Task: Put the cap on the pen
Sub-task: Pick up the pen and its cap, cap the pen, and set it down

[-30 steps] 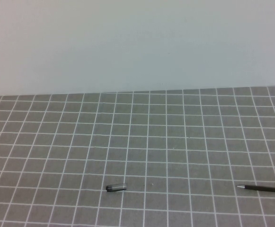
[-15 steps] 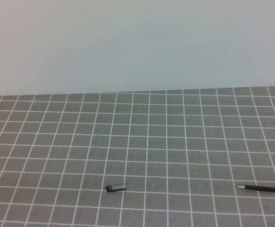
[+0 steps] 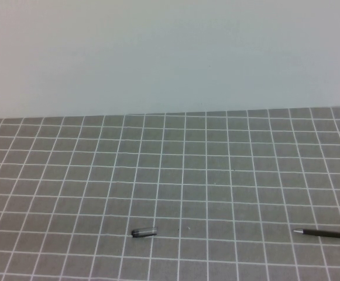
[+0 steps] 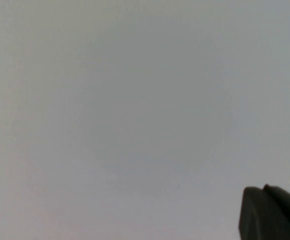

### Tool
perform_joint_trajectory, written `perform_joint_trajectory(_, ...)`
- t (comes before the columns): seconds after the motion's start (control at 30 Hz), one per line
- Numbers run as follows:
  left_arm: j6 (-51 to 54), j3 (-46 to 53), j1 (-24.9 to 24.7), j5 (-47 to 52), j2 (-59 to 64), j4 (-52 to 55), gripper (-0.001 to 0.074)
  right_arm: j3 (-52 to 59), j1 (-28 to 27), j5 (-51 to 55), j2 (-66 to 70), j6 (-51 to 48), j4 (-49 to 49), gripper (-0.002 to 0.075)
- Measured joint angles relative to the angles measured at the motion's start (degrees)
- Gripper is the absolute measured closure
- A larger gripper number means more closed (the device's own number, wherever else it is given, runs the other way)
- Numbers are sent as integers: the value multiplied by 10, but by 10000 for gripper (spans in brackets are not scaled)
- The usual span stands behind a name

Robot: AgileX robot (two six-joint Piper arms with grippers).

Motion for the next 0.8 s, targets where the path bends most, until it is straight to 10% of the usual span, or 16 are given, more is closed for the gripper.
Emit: perform_joint_trajectory(0.8,13,0,0,-13,13,-110,734,-190,0,416,169,-86,11,726)
